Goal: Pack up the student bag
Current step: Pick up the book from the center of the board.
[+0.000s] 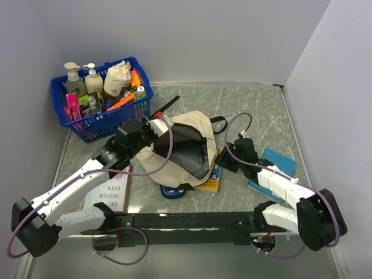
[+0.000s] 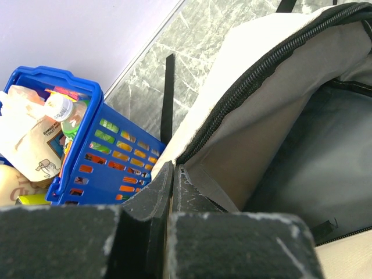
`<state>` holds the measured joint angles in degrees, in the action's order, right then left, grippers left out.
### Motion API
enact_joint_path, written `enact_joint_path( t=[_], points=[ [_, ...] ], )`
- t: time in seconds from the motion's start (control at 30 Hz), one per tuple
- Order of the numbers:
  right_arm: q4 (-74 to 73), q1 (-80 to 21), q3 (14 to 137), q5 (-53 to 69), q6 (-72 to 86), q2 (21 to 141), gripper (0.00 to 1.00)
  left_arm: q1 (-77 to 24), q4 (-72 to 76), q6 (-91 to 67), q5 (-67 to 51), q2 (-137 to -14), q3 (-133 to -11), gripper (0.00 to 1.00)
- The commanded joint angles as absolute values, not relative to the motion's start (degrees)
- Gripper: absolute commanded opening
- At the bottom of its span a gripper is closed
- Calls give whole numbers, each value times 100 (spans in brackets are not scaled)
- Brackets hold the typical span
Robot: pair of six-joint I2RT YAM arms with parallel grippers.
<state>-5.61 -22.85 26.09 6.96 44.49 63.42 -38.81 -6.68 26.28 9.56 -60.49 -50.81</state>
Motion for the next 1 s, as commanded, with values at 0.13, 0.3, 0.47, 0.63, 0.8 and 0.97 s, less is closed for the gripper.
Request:
enact_joint_path(
  t=[0.13, 0.3, 0.47, 0.63, 0.8, 0.97],
  points=[
    [-912, -2628, 3348, 344, 4500, 7180, 52, -3814, -343, 2654, 914, -5871, -5168, 1],
    [-1038, -2681, 3244, 26, 4517, 7497, 51, -3814, -343, 2646, 861, -5819, -5124, 1],
    [-485, -2681, 2795, 105, 4605, 7076, 49, -3815, -343, 2672, 861, -5810, -5089, 1],
    [-299, -2681, 2856, 228, 4579, 7372, 46, -3814, -369, 2663, 809, -5818, -5106, 1],
    [-290, -2856, 2988, 167, 4649, 7813, 42, -3815, -483, 2663, 756, -5836, -5229, 1],
    [-237, -2883, 2936, 62, 4728, 8261, 0, -3814, -562, 2628, 650, -5862, -5326, 1]
  ],
)
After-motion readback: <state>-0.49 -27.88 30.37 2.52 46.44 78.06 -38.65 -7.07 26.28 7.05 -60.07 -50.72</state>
